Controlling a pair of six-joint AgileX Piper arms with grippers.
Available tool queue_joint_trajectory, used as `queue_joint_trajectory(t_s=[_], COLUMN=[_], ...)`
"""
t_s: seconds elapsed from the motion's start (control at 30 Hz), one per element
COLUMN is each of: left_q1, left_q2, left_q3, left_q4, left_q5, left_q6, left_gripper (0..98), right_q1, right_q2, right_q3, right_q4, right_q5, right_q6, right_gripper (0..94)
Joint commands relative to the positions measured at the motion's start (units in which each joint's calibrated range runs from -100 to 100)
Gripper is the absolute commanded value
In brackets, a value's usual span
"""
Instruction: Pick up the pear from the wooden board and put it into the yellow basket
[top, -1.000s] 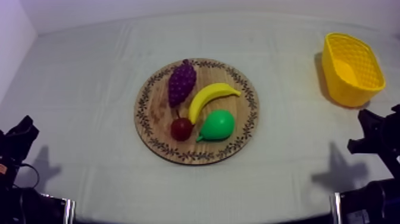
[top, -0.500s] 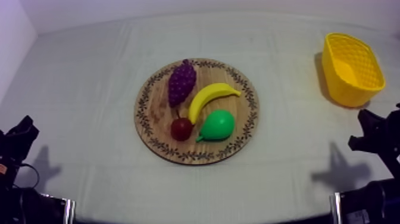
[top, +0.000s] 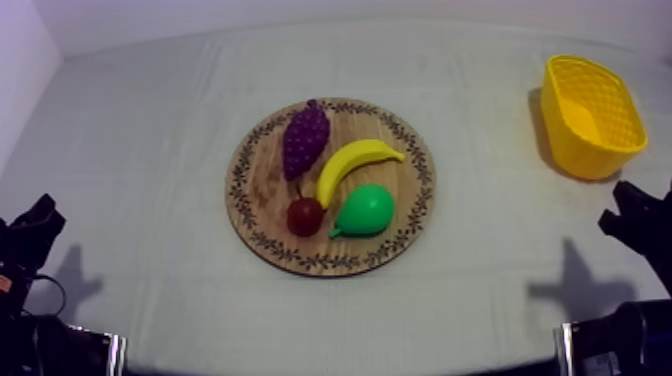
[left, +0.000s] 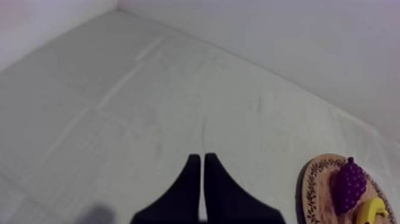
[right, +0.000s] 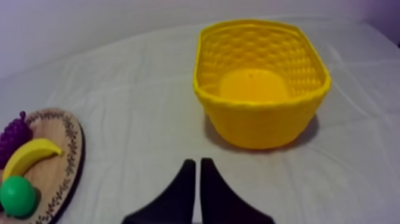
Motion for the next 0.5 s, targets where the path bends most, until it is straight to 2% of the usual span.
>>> queue_joint_trajectory(t_s=[0.0,0.13,0.37,0.47], left_q1=[-0.02,-0.02,-0.02,-0.02], left_q2=[0.02,0.02,0.02,0.02], left_q3=[0.02,0.02,0.02,0.02], left_q4=[0.00,0.00,0.00,0.00], left_q5=[0.05,0.05,0.05,0.05], left_q6=[0.00,0.00,0.00,0.00], left_gripper=[0.1,0.1,0.1,0.1], right_q1=[-0.04,-0.82,0.11,-0.45], right_q2=[-0.04,-0.06,0.19,2.62], right_q3=[-3.18,-7.36,-13.57,-16.22], right_q4=[0.05,0.91,-0.46,-0.13], right_q5=[1.85,4.02,5.55,5.68], right_q6=[-0.09,-1.36,0.40,0.21], right_gripper=[0.5,0.5,0.5,0.5])
